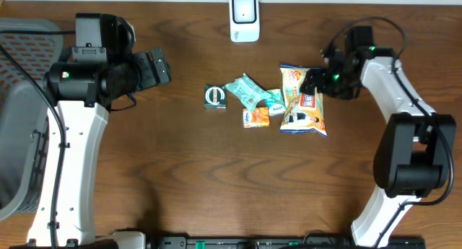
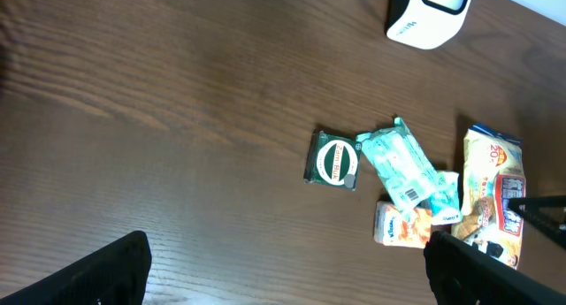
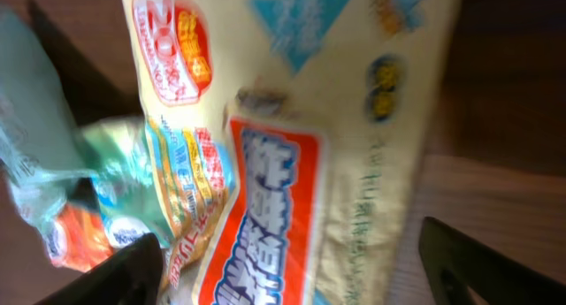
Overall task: Scan the item barcode
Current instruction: 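Carry the snack bag to the scanner and hold it under it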
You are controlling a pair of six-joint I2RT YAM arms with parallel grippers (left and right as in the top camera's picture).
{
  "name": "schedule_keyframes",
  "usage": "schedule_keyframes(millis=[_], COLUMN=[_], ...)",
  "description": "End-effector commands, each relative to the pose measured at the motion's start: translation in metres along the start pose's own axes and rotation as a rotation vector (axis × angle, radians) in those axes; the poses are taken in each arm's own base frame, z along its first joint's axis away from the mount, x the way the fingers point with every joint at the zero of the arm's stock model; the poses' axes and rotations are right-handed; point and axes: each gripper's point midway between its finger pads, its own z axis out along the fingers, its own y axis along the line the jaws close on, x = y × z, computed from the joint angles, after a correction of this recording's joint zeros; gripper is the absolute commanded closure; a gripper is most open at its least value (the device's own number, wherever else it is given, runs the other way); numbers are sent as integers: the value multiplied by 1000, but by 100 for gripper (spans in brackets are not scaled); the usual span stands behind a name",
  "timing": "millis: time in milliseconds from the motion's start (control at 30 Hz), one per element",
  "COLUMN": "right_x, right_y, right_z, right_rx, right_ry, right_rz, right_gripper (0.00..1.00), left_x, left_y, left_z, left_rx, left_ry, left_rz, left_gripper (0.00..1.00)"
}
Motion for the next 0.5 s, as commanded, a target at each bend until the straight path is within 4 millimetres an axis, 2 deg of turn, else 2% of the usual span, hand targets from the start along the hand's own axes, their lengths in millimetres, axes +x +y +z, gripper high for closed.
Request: schedule_keyframes(millis=[0, 133, 200, 233, 267, 300, 367, 467], right_x=[14, 27, 32, 34, 35, 36, 34, 15], right_y=[1, -5, -8, -8, -7, -5, 0, 11], right_z=[15, 30, 39, 41, 43, 45, 43, 25], right_rx=[62, 167, 218, 234, 242, 249, 246, 237], right_ry=[24, 43, 37, 33, 32, 31, 23, -24], right_rz=[-32, -60, -48, -42, -40, -33, -22, -20], right_gripper=[22, 29, 41, 58, 81, 99, 99, 99], left_x=[-1, -1, -1, -1, -1, -1, -1, -1], left_y=[2, 2, 2, 2, 2, 2, 2, 2], left_z=[0, 0, 0, 0, 0, 0, 0, 0], left_rx=[-5, -5, -5, -5, -5, -5, -5, -5], left_ry=[-2, -2, -2, -2, -1, -2, -2, -2], left_rz=[4, 3, 3, 4, 3, 4, 4, 3], left_gripper=[2, 2, 2, 3, 2, 2, 2, 2])
